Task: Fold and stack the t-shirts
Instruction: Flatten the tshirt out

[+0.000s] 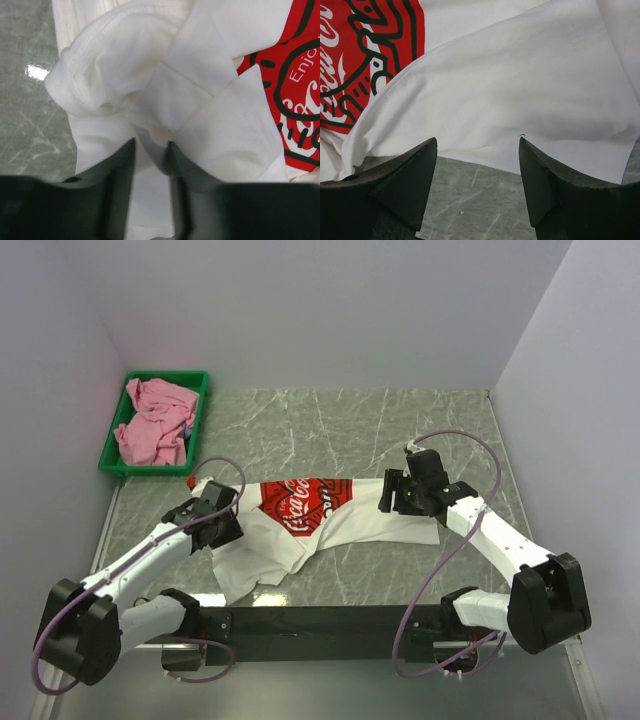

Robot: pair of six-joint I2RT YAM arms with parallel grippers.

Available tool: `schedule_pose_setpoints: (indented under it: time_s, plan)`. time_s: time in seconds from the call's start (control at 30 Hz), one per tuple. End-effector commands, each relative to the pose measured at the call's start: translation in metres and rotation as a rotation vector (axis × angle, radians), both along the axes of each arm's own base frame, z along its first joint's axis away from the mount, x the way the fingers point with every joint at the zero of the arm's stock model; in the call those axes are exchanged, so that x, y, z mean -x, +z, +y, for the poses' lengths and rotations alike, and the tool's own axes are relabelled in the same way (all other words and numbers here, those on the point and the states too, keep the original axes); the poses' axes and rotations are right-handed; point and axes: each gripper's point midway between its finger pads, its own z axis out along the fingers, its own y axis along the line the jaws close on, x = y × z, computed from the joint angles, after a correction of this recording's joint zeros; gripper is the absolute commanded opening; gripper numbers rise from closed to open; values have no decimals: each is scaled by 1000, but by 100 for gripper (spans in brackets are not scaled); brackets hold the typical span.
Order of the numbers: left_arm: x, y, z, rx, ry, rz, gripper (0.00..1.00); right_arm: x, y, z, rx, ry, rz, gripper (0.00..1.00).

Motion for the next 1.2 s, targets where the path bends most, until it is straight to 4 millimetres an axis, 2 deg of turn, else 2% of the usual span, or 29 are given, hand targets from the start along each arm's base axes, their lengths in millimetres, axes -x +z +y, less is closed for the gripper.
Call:
schedule_pose_setpoints:
  time_s: [0.0, 0.07, 0.1, 0.2, 0.33, 0.4, 0.43, 0.53, 0.6, 0.73, 0.9, 1.07, 1.17]
  plan:
    - [-1, 16, -5, 57, 16, -55, 45, -5, 12, -3, -13, -19, -43, 73]
    - [-5, 24, -8, 64, -1, -72, 58, -5, 12, -2, -18, -18, -43, 72]
    - [-10, 32, -11, 62, -24, -90, 68, -6, 12, -2, -18, -18, -43, 72]
    - [-16, 40, -16, 48, -96, -100, 78, -7, 14, -2, -21, -25, -48, 72]
    - [-40, 66, -25, 21, -168, -148, 79, -9, 18, -4, -15, -31, -58, 72]
    - [-48, 67, -26, -13, -201, -135, 78, -9, 19, -4, -14, -30, -59, 72]
    - [-56, 77, -29, -15, -210, -152, 78, -9, 19, -4, -13, -32, -59, 72]
    - [-68, 83, -35, -37, -242, -148, 77, -8, 19, -6, -5, -32, -62, 72]
    - [-71, 80, -39, -41, -266, -139, 77, -8, 18, -8, 0, -37, -59, 72]
    - [-79, 60, -45, -62, -298, -80, 77, -8, 13, -8, -5, -40, -54, 72]
    - [-91, 42, -62, -77, -350, -38, 68, -8, 5, -7, -6, -38, -34, 71]
    - [-94, 20, -73, -112, -392, 26, 56, -9, 2, -7, -3, -38, -32, 71]
    - [-94, 8, -74, -140, -404, 54, 56, -9, -2, -8, -2, -37, -27, 71]
